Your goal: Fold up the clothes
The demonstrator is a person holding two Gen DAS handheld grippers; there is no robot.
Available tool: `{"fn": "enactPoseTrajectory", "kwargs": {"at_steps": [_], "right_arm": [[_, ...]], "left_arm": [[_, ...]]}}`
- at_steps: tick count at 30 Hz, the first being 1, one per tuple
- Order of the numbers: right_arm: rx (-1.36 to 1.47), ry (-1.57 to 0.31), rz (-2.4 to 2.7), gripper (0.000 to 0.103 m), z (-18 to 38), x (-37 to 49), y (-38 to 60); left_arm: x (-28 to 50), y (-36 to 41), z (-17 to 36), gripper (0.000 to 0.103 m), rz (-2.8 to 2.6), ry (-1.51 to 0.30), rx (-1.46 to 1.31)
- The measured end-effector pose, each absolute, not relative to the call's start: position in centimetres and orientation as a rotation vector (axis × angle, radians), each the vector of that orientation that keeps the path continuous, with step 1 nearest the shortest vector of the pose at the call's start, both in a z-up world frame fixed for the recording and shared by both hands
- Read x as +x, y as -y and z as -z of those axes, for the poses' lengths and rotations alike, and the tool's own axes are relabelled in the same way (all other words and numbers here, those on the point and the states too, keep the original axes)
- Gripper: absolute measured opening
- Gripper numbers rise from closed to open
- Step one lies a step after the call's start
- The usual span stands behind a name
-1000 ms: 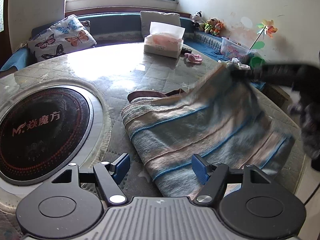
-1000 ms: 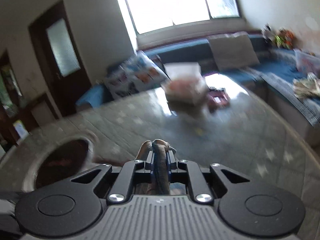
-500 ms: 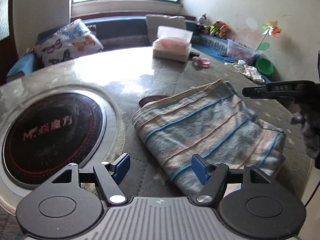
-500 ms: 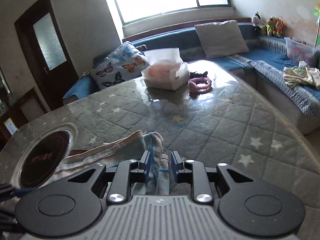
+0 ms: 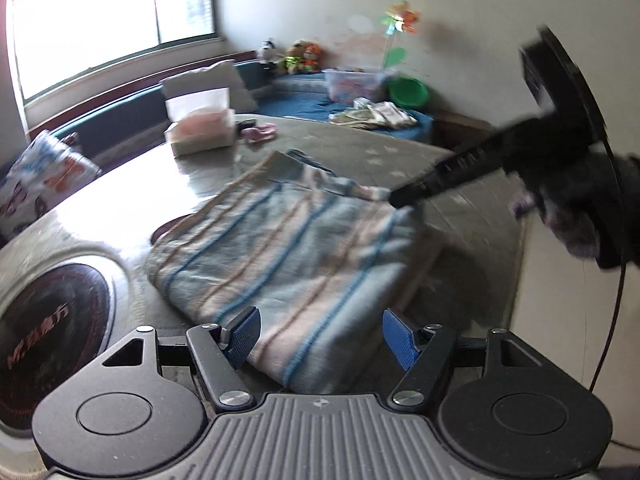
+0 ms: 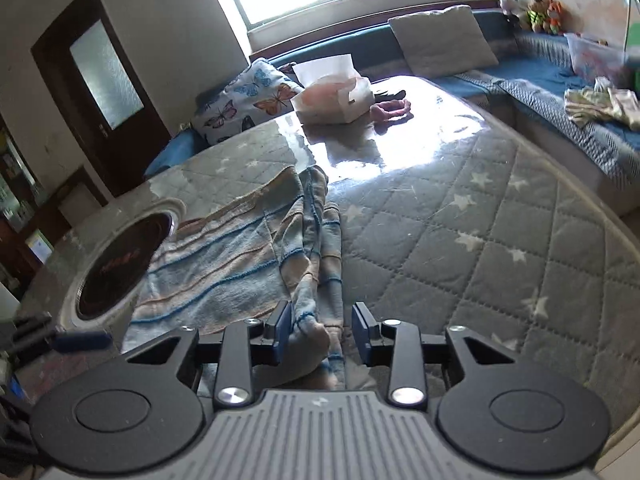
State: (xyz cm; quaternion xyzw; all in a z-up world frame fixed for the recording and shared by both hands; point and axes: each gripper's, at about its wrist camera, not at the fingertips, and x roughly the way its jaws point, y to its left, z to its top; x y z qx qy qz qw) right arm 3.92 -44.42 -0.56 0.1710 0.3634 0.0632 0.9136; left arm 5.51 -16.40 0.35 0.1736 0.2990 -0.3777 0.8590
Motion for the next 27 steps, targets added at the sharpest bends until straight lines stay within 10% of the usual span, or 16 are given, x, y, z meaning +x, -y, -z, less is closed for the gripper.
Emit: {"fn": "enactPoseTrajectory", "kwargs": {"at_steps": [8,19,27], "right_arm": [[0.352,-0.696,-0.160,0.008,-1.3,2.7,43.8],[0.408,-0.732,-0.097,0.023,1.5,0.8,44.8],[0.293,-0.655,-0.142,0.023,-1.6,3.6,43.5]], "left_arm": [[4.7,16.2,0.4,0.009,0.774,-0.609,0.430],[4.2,14.5,0.5,0.011,0.796,-0.626,0.465],[6.6,13.6,-2.7,0.032,0.781,-0.595,0.341]]}}
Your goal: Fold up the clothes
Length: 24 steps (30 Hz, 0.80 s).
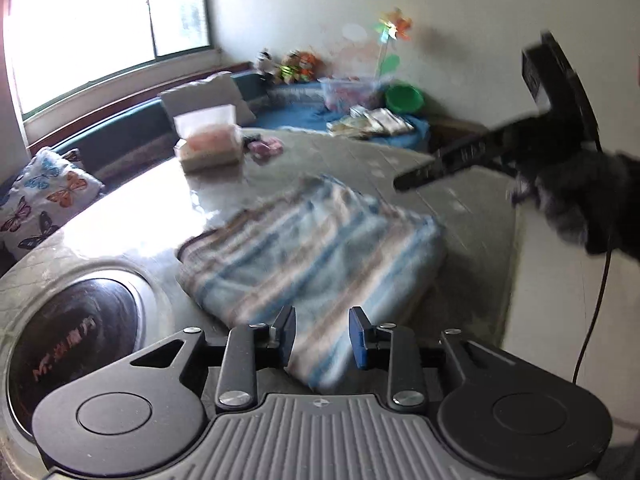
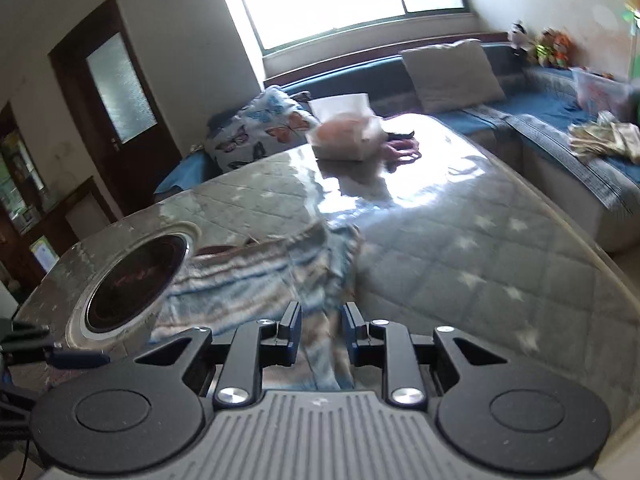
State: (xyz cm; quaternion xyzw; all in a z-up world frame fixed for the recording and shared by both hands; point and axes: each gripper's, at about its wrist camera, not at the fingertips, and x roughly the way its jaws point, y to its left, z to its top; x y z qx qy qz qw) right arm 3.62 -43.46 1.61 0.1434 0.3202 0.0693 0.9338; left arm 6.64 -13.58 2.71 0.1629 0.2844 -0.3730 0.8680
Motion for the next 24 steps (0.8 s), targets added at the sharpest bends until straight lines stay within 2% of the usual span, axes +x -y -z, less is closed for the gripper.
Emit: {"fn": "enactPoseTrajectory", "kwargs": {"at_steps": [7,12,24], "right_arm": [[0.185,-0.643,-0.182,0.023,-0.9,8.6,40.9],[0.197,-0.715,-0.137,0.022,1.9,11.1,41.7],[0.214,-0.702,-0.168,0.023,1.4,13.4,41.8]], "left_arm": [[12.6,15.0,-2.4,0.032,0.691,-0.655,0.222],[15.9,15.4,-1.3,0.032,0.651,-0.700,0.206],[21.4,19.0,-0.8,0.030,0.709,-0.742,0.120]]}}
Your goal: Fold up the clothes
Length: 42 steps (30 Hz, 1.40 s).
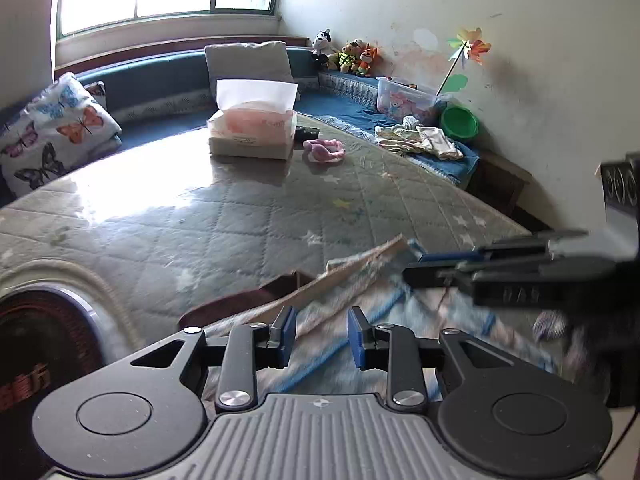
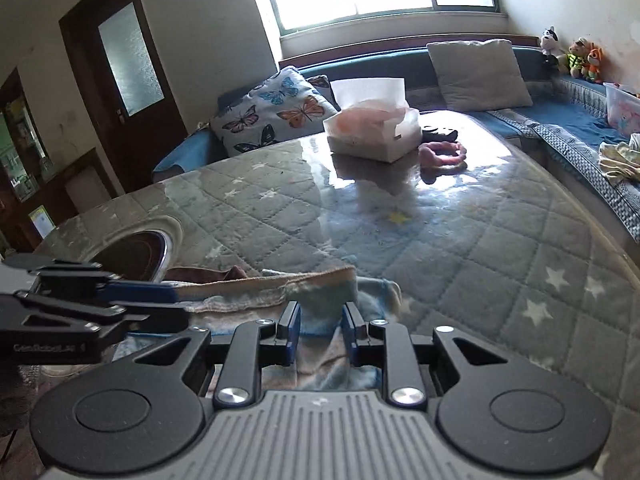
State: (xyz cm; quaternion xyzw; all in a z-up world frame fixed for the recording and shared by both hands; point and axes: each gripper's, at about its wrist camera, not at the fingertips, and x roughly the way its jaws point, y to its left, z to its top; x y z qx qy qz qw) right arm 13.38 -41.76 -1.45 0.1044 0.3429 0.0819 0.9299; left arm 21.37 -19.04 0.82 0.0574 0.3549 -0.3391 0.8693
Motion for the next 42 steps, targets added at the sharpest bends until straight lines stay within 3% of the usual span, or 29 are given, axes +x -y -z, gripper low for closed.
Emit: {"fn": "enactPoseTrajectory", "kwargs": {"at_steps": [13,16,18,20,26,29,34,37,42], "right_arm": [[0.208,-0.723,-0.165,0.023,2.5,14.8,42.1],[0.216,-0.706,-0.162,0.033,1.9,14.0,42.3],[0.222,-0.703,-0.154,0.044,1.6,13.1,42.4],[0.233,-0.701,-0.142,0.052,1.4,12.1,42.7],[0.320,-0.720,-0.136,0.057,1.8,9.2,43.8],[0.360,-0.739,-0.133,0.057,2.7,8.2,44.0],[0.394,-0.723,-0.140,0.054,2.9,7.4,43.4],[0.409,-0.717,-0.146,0.045,3.1,7.0,42.9],[0.455,-0.708,-0.139,0.028,3.4,5.9,42.8]], "left_arm": [[24.8,19.9,1.2,0.030,0.665,-0.793,0.071],[24.1,19.0,0.6,0.029,0.643,-0.781,0.065],[23.2,18.2,0.1,0.034,0.630,-0.774,0.066],[22.3,17.4,-0.3,0.047,0.609,-0.769,0.069],[19.0,14.9,-0.6,0.059,0.568,-0.792,0.044],[17.7,13.8,-0.2,0.066,0.546,-0.814,0.018],[16.2,13.0,0.3,0.064,0.536,-0.841,-0.025],[15.7,12.9,0.6,0.064,0.543,-0.851,-0.036],[15.3,12.7,1.2,0.052,0.554,-0.871,-0.044]]}}
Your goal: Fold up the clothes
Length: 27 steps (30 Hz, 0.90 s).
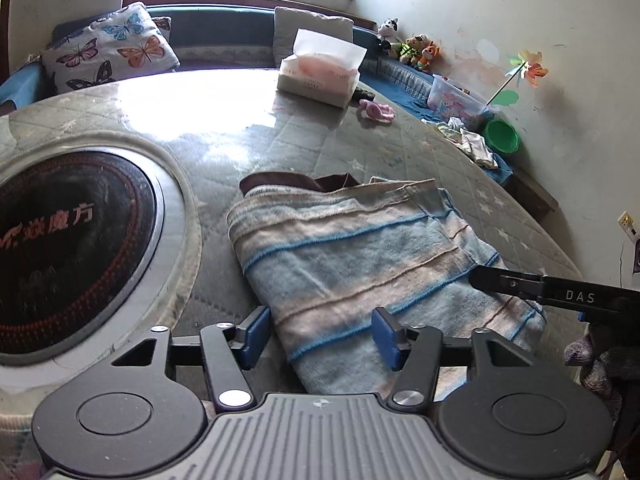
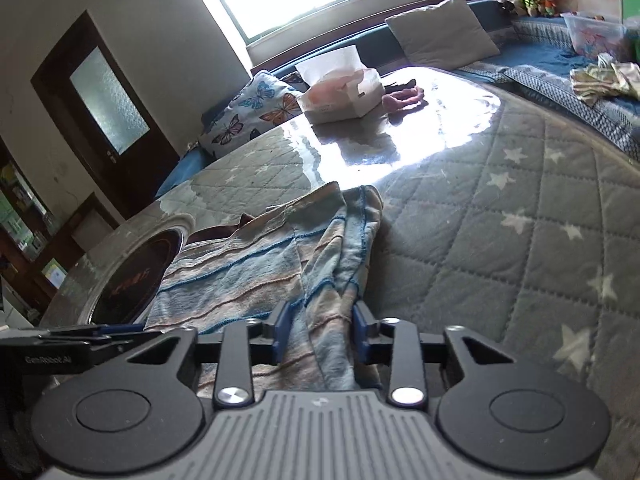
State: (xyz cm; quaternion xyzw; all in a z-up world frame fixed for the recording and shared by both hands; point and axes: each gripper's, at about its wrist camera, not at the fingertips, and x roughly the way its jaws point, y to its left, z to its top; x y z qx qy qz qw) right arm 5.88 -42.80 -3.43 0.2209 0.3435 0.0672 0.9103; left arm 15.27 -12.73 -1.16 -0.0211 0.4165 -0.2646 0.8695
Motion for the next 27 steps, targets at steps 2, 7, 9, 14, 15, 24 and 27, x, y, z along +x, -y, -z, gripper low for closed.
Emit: {"fn": "enactPoseTrajectory", "kwargs": {"at_steps": [2,7,9,14,15,24,27], "right_arm": [[0.475,-0.705,-0.142,0.026,3.5,5.0,42.7],[0.508,-0.711,-0.155,0.025,3.6,3.0,42.4],[0.517,-0.707,-0.151,0.027,3.7,2.9,42.4],[0.536,-0.688,-0.134,0.029,3.9,3.6,42.5],[0.542,-0.683,-0.132,0.029,4.0,3.8,42.5],[0.597,-0.678,-0.138,0.016,4.2,4.6,42.0],[0.597,-0.660,-0.151,0.014,3.3,4.4,41.7]], "left_arm": [[15.1,12.5,1.3,0.050,0.558,-0.878,-0.048],[15.1,12.0,1.4,0.050,0.554,-0.882,-0.057],[15.1,11.9,1.5,0.052,0.547,-0.882,-0.061],[15.1,11.9,1.6,0.050,0.549,-0.883,-0.067],[15.1,12.0,1.6,0.050,0.550,-0.883,-0.069],[14.8,11.3,1.0,0.016,0.528,-0.880,-0.097],[14.4,11.1,0.1,0.013,0.532,-0.857,-0.098]]}}
